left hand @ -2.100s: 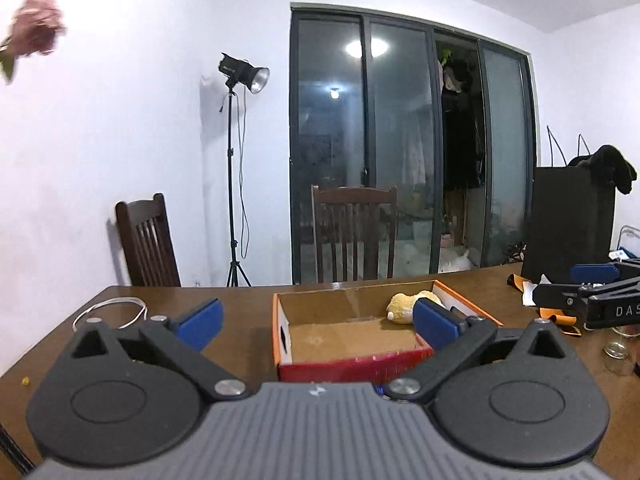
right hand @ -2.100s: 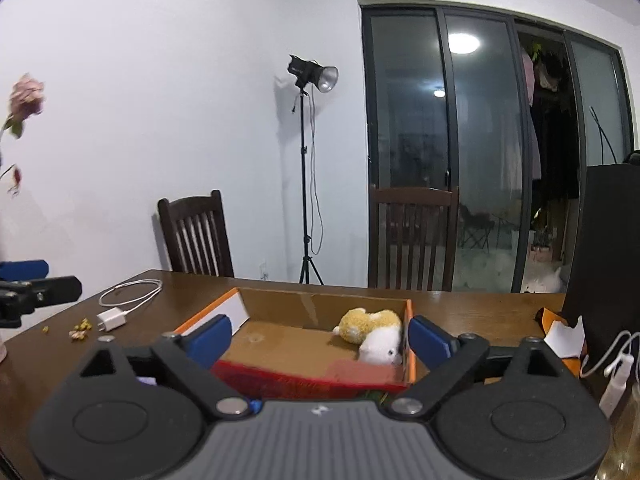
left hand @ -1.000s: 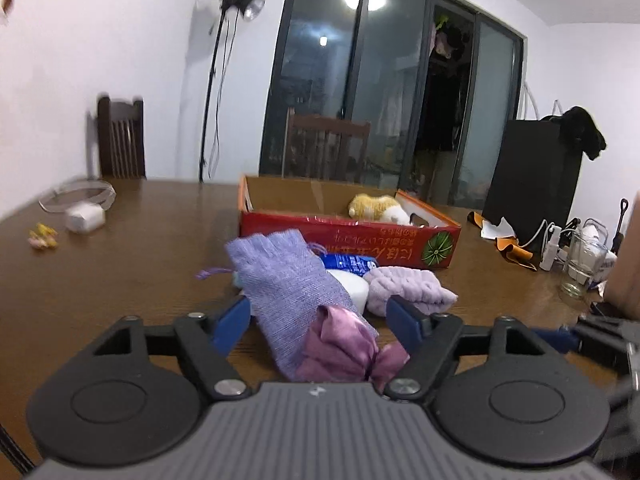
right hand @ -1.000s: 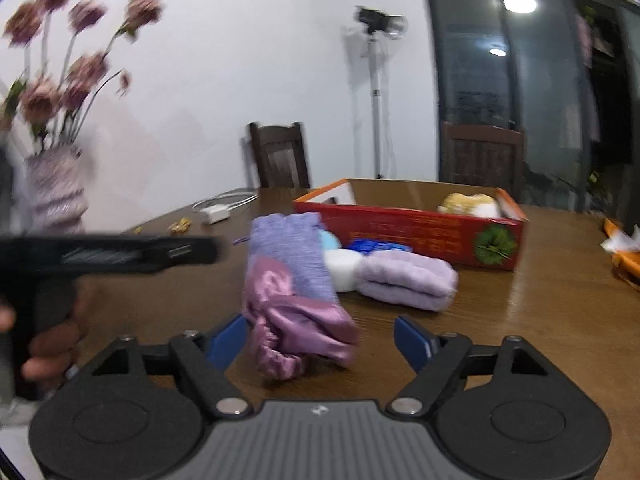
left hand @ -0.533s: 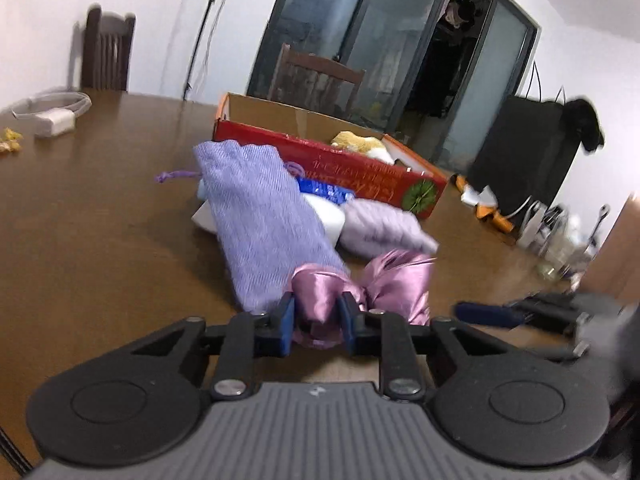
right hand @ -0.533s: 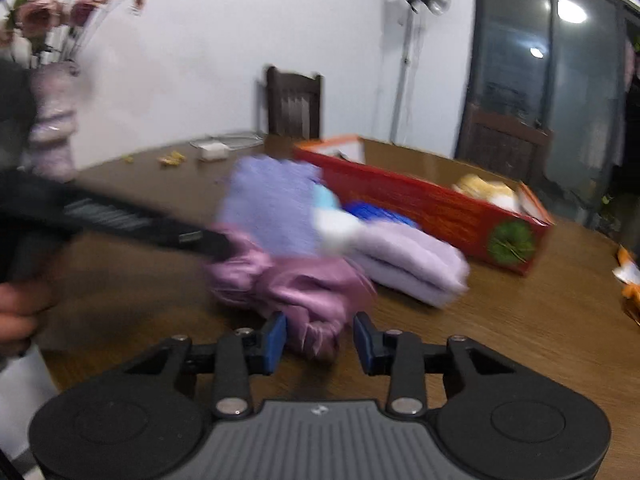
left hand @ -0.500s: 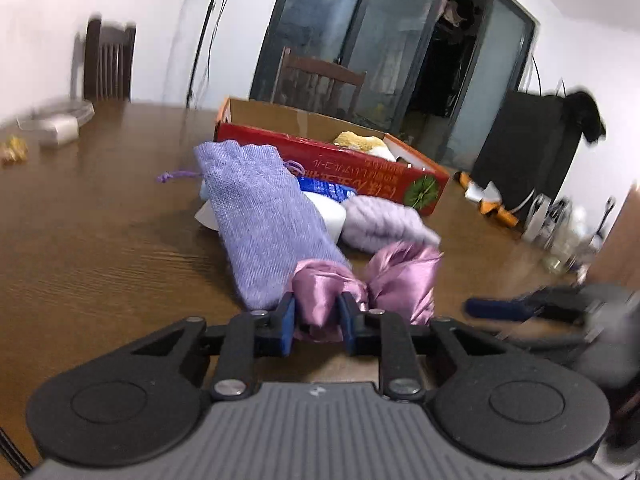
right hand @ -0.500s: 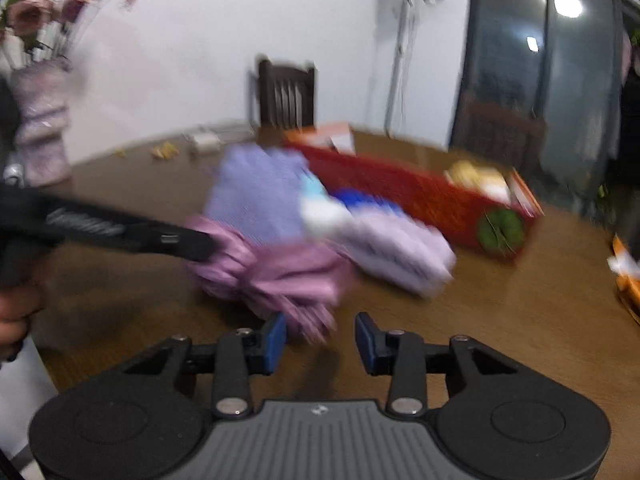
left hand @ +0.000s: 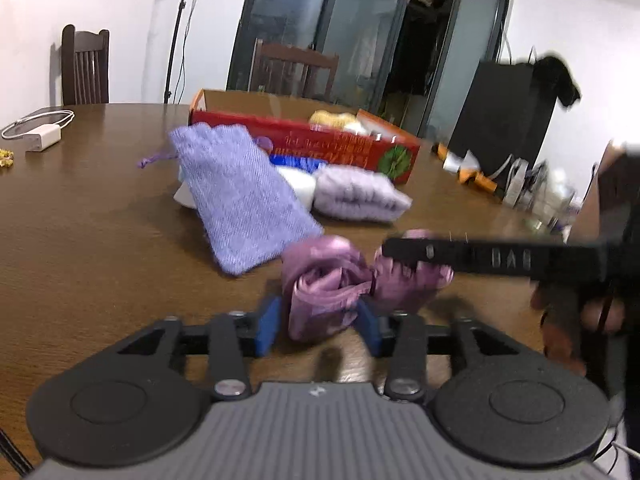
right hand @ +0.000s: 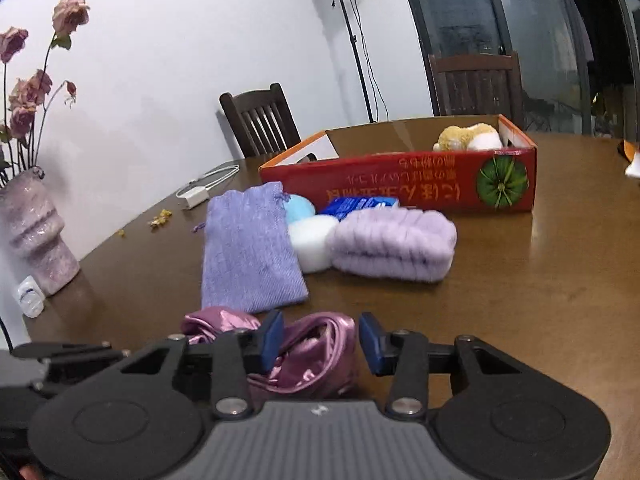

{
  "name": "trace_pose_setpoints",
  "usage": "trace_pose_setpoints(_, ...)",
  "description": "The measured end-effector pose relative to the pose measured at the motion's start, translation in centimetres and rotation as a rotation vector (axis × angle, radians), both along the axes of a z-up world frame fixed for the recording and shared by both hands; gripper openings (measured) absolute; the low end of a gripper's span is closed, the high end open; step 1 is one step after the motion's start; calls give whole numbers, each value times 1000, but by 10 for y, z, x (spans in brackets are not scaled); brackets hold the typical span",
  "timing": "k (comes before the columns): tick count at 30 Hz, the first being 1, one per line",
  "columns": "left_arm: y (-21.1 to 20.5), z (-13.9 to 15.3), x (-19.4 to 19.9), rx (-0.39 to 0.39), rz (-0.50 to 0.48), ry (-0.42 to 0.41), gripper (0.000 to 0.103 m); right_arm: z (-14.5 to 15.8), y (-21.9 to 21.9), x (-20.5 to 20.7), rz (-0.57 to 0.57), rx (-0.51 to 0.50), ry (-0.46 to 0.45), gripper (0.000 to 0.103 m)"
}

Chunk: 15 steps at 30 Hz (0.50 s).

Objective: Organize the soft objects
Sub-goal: 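Grasp the pink satin bow scrunchie with the right tool, then carry the satin scrunchie with the right tool and release it in the box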

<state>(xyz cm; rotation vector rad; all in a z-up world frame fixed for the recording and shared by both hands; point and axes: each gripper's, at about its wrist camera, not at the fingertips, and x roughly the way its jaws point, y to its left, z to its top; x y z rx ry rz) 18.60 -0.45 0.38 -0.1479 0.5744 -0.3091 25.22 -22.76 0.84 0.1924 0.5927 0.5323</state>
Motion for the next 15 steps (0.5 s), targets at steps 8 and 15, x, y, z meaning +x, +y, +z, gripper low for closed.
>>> trace_pose_setpoints(8,0,-6,19,-65,-10,41,43,-8,-5,-6,2,15,19,40)
trace_pose_setpoints(15,11,-12,26,-198,-24,109,27,-17,-14,5,39,120,115,28)
